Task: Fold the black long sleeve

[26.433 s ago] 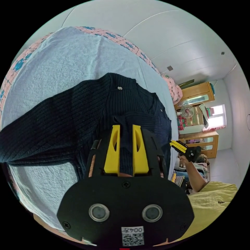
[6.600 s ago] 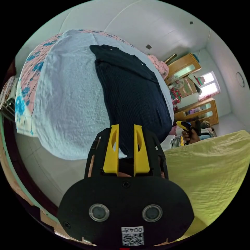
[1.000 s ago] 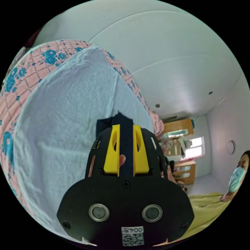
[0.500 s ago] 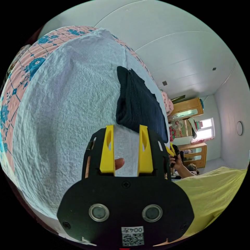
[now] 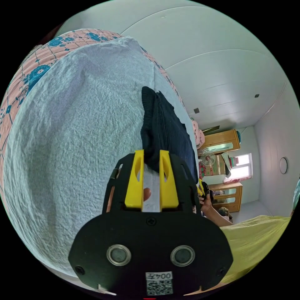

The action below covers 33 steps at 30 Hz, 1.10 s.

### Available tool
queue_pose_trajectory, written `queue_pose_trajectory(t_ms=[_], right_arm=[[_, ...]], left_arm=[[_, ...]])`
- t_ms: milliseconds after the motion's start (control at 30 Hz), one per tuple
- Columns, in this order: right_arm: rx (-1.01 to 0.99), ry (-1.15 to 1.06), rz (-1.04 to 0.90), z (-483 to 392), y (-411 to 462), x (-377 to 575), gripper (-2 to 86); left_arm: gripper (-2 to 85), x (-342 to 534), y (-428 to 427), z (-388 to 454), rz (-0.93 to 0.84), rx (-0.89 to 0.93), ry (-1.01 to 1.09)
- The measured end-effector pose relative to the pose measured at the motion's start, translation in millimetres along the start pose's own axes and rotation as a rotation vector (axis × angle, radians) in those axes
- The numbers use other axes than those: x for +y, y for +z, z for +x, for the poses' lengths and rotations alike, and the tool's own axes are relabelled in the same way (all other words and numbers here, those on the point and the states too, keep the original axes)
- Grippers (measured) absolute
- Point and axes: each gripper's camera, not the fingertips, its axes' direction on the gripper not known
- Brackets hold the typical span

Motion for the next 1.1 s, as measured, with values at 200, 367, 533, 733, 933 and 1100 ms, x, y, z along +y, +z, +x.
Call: queue_pose_trajectory(t_ms=[200,367,533,733,933,1100], right_arm=[[0.149,-0.001,-0.064,-29,8,-3,4.4],[0.231,-0.068,-0.103,-92,-8,-4,4.0],[0.286,-0.158,-0.139,-137,-22,14,4.0],[0.308,-0.159,-0.155,-147,-39,66,4.0],[0.329,-0.100,-0.156,-123,-57,132,4.1],[0.306,-0.015,-0.146,-78,-46,169,4.6]], left_arm=[[2.8,5,-22,6,0.055,-0.048,-0.017],[1.8,2,-60,29,0.031,-0.079,0.085],[1.5,14,-86,40,0.014,-0.067,0.139],[1.6,49,-118,23,-0.022,-0.045,0.134],[2.0,104,-142,-13,-0.096,-0.033,0.114],[2.8,139,-133,-56,-0.120,-0.053,0.066]])
